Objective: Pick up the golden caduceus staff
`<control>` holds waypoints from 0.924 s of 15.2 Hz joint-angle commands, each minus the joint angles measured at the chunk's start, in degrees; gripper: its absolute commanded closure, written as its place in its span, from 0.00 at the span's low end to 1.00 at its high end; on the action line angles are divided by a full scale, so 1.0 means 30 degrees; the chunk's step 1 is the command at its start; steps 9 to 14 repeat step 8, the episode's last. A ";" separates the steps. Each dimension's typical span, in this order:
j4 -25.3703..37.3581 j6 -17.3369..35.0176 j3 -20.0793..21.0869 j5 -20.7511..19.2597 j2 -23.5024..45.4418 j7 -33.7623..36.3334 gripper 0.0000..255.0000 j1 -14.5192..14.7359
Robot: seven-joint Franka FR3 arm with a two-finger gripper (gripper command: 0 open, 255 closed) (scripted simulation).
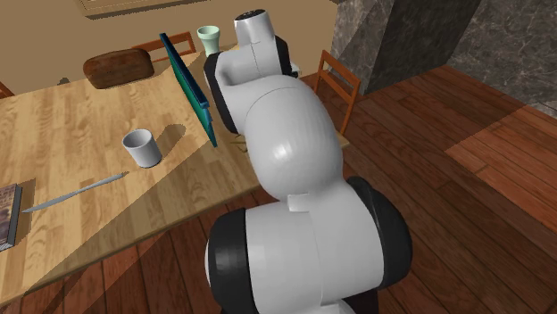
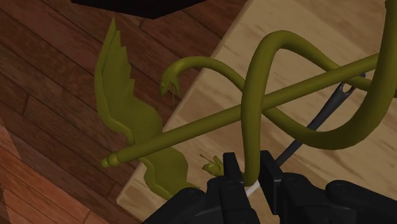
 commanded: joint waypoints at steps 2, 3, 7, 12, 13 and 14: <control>0.0828 -0.0746 -0.0011 0.0002 0.0062 -0.0179 1.00 -0.0012; 0.1111 -0.1003 -0.0005 0.0001 0.0086 -0.0220 1.00 -0.0006; 0.2038 -0.1823 0.0019 -0.0015 0.0190 -0.0345 1.00 0.0015; 0.2042 -0.1824 0.0019 -0.0016 0.0193 -0.0344 1.00 0.0016; 0.2042 -0.1824 0.0019 -0.0016 0.0193 -0.0344 1.00 0.0016; 0.2042 -0.1824 0.0019 -0.0016 0.0193 -0.0344 1.00 0.0016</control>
